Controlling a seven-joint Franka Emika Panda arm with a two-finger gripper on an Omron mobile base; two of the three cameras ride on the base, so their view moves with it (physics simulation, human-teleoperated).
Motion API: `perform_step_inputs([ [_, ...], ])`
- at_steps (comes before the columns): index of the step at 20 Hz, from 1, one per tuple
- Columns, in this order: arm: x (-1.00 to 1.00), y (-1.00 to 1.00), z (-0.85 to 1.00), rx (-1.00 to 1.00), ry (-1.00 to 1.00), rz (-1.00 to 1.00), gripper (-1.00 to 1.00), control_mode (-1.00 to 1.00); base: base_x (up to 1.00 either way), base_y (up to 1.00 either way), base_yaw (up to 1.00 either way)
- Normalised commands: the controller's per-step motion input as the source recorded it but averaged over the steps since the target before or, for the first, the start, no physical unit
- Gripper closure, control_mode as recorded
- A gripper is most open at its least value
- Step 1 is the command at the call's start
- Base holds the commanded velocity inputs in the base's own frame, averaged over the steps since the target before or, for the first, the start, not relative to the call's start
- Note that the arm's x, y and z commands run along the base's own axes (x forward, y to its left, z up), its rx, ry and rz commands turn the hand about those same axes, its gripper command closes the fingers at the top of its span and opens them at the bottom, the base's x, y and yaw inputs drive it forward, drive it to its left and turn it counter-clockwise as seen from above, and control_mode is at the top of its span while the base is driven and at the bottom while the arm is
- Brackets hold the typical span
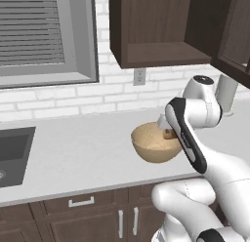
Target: Open the cabinet, pick up the bread from the cabinet and place it in the basket. Then move the basket to the dining counter.
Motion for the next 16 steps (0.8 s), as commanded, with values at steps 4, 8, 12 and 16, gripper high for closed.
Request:
perform_step_inputs([
  [4,0.38,0.00,-0.56,0.00,-0.01,0.00,1.00,-1.00,0.00,0.00,0.00],
  [8,0.49,0.00,-0.34,0.00,0.00,0.00,1.00,-1.00,0.00,0.00,0.00],
  [12,0.62,0.00,-0.14,0.00,0.00,0.00,1.00,-1.00,0.00,0.00,0.00],
  [16,0.60,0.00,-0.09,0.00,0.00,0.00,1.00,-1.00,0.00,0.00,0.00],
])
